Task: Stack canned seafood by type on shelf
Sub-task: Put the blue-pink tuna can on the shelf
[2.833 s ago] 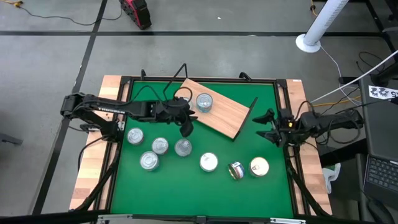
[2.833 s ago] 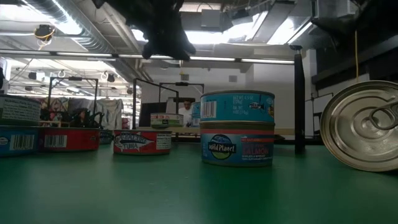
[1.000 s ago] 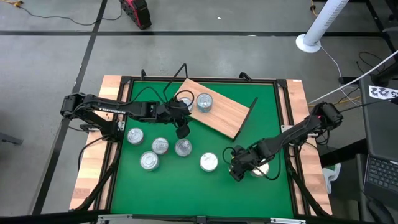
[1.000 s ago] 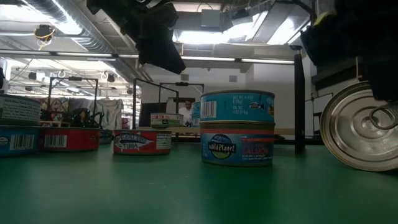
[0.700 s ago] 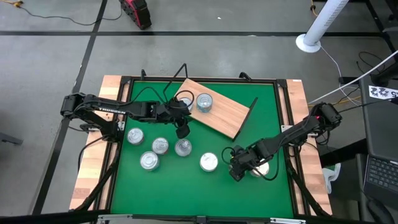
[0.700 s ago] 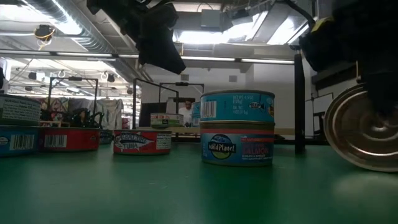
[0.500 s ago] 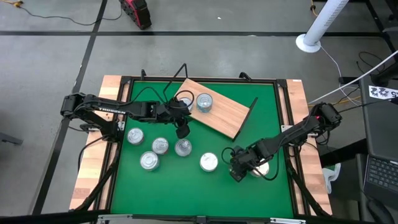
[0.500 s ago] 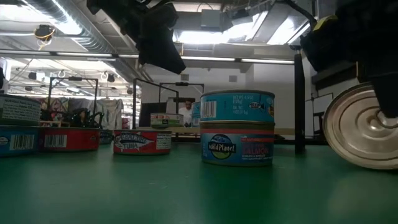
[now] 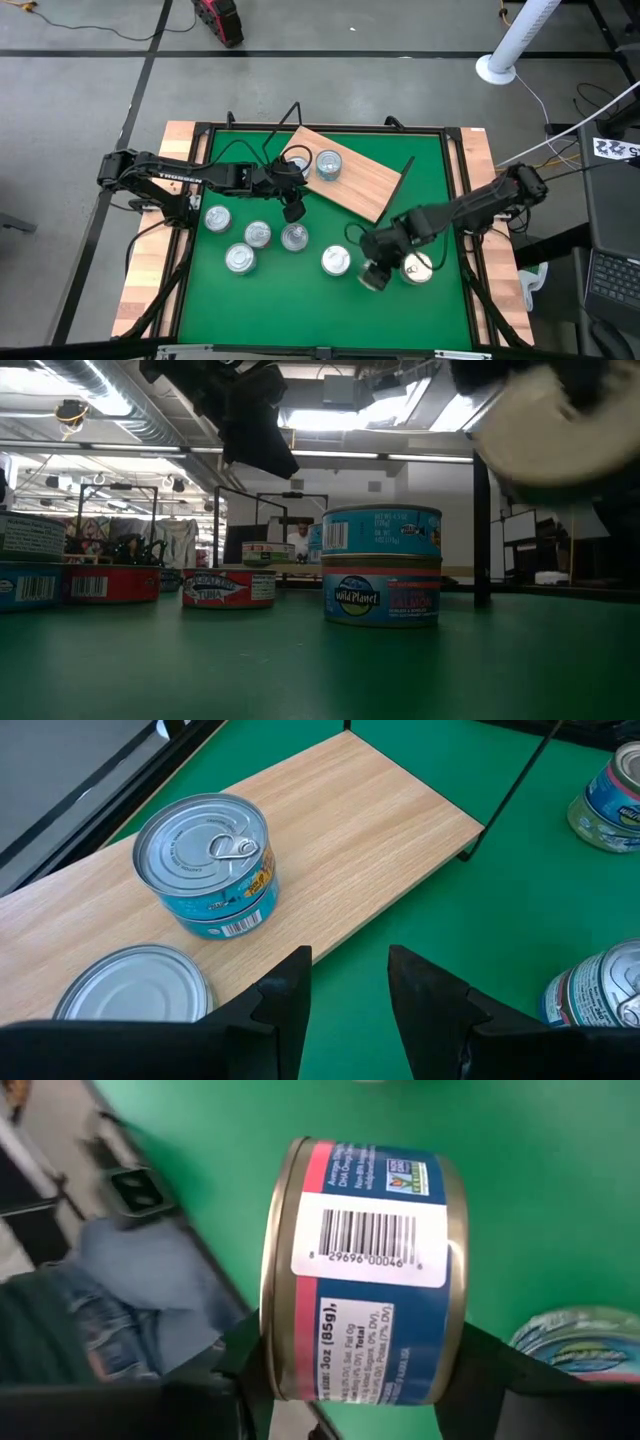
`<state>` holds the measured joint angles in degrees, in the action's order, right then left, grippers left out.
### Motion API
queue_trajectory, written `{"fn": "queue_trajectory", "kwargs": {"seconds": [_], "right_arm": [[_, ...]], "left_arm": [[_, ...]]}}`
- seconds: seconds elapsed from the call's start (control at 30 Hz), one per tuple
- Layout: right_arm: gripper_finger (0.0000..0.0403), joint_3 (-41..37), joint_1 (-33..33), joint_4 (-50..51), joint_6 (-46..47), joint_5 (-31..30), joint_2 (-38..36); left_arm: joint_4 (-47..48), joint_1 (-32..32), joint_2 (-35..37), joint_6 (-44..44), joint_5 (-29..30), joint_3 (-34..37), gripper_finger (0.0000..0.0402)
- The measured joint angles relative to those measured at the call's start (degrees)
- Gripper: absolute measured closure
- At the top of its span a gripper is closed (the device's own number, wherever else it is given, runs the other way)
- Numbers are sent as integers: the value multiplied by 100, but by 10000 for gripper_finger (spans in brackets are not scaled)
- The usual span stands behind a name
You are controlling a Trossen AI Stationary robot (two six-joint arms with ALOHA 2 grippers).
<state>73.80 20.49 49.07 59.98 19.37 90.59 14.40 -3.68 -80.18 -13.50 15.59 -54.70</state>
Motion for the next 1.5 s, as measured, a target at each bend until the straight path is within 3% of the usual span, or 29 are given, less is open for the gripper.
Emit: {"fn": "queue_trajectory", "kwargs": {"seconds": [0.33,0.57,0.8,1.03,1.3,1.5], "right_arm": [[213,1906,-1243,1130,-1974,268,-3],[213,2826,-2502,2291,-3567,255,-9],[211,2927,-4283,2997,-5158,917,54],[210,2927,-5904,3071,-6753,2284,599],[209,2929,-7102,3384,-8496,3293,1822],[209,2929,-7699,3806,-9236,3420,2597]], "left_arm": [[2,0,0,11,0,-2,273],[0,-9,0,33,2,-2,273],[0,-11,0,37,2,-2,273],[-3,-11,0,39,2,-2,273],[-3,-11,0,28,4,-2,273],[-5,-31,0,28,4,-2,273]]}}
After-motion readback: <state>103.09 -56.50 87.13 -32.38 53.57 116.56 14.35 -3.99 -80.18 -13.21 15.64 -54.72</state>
